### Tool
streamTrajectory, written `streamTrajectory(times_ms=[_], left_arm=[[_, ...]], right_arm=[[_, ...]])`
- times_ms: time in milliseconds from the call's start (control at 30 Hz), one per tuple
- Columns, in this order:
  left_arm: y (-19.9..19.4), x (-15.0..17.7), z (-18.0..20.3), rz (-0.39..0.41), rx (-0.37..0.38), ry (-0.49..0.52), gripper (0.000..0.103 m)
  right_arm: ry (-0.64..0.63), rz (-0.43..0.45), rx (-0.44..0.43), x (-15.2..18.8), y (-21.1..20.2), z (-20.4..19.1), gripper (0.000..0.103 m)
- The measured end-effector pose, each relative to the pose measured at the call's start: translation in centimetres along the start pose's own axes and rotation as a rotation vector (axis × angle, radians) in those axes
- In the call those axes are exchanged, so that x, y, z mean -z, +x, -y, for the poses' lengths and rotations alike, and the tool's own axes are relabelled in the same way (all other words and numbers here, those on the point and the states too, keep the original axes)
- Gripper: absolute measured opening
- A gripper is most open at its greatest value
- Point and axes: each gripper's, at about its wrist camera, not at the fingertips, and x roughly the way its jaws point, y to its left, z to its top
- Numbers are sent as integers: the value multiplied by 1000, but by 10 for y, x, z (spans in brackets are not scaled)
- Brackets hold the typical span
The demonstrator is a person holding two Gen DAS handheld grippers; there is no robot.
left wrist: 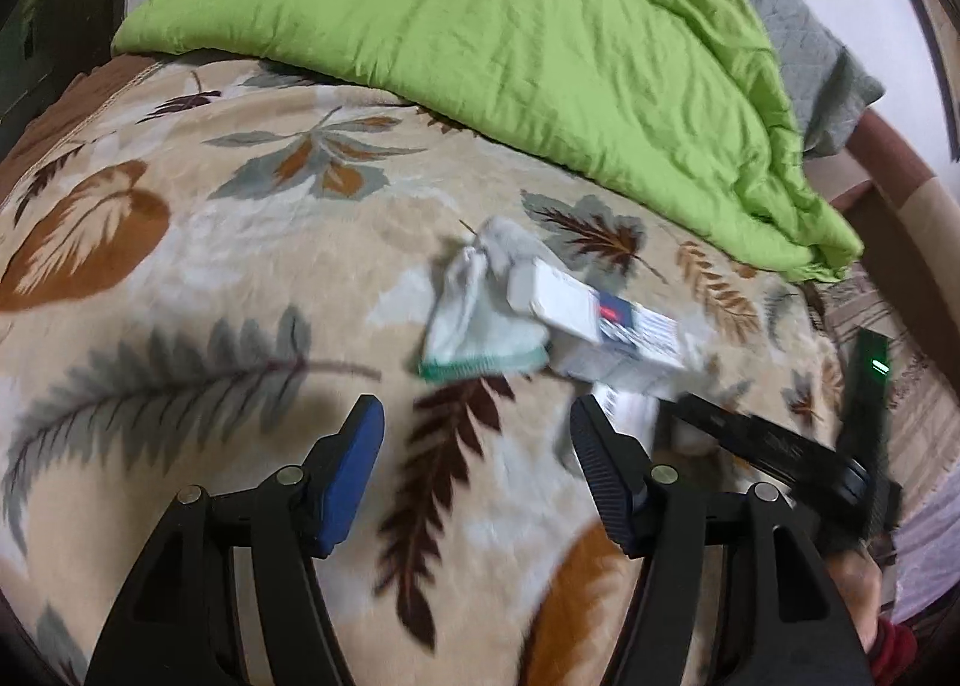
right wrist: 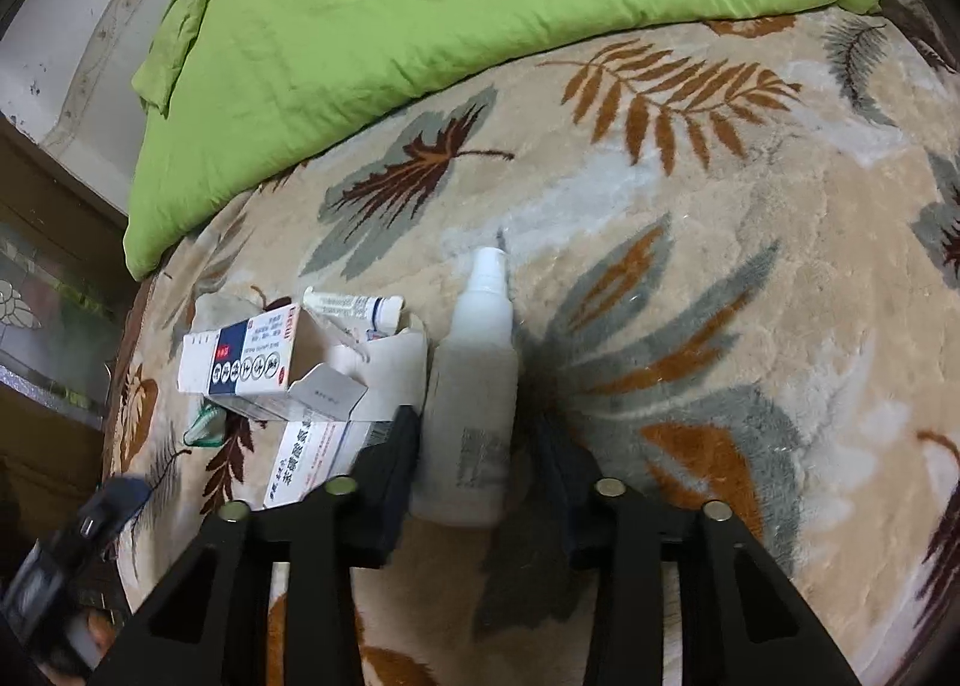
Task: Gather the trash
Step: 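Grasp the white glove with the left tool while the right tool grasps the white spray bottle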
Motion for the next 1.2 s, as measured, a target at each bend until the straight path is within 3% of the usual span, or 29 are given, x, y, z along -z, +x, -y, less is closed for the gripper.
streamTrajectory(times_ms=[300, 467, 633, 667, 700, 733, 800, 833, 1200], left_arm=[[55, -28, 13, -17, -59, 48, 63], [74, -48, 11, -2, -29, 3, 63], [94, -56, 11, -3, -52, -13, 63], [94, -56, 12, 13, -61, -7, 59], [94, -56, 14, 21, -67, 2, 46], [95, -56, 14, 18, -69, 4, 39], [88, -53, 14, 34, -70, 5, 25], [85, -50, 14, 36, -64, 10, 23], [-19, 20, 32, 167, -16, 90, 22]], right_arm=[[5, 104, 20, 5, -28, 16, 32], [4, 145, 25, 7, -42, 17, 32], [3, 182, 19, 10, -57, 15, 32], [0, 188, 18, 12, -60, 14, 32], [-5, 194, 19, 14, -63, 14, 32], [-7, 197, 16, 16, -66, 13, 32], [-6, 197, -2, 23, -72, 13, 32], [-11, 197, -9, 26, -74, 12, 32], [-145, 221, -58, 72, -113, -15, 32]])
